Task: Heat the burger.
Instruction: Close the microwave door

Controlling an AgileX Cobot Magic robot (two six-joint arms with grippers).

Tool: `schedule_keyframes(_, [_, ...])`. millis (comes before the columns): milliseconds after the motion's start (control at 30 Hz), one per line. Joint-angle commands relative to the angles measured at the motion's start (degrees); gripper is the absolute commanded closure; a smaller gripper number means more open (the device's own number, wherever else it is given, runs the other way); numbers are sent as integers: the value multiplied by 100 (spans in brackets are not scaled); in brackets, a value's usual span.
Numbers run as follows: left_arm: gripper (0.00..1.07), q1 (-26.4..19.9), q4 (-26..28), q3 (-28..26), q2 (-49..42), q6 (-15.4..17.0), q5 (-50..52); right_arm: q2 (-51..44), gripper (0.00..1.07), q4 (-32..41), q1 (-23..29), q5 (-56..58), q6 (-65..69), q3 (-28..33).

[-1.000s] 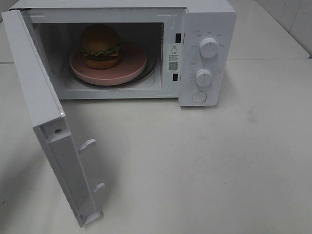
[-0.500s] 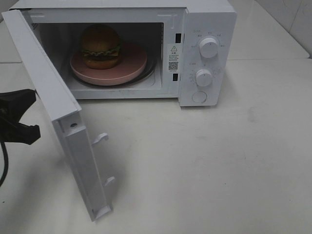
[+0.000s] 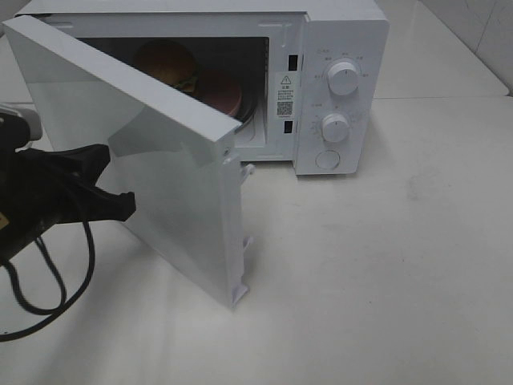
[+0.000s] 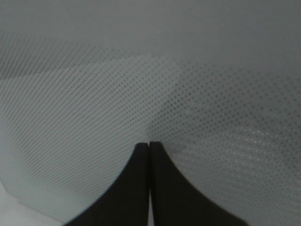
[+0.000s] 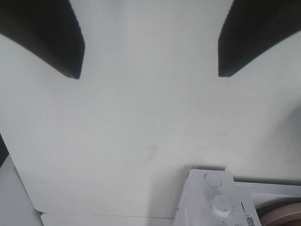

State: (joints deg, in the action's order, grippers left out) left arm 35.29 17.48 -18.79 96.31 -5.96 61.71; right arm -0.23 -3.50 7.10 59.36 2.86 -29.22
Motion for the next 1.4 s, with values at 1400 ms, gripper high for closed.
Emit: schedule_keyframes(1400, [107, 802, 2636, -4326, 1742, -1937, -1226, -149, 32, 6, -34, -23, -6, 17])
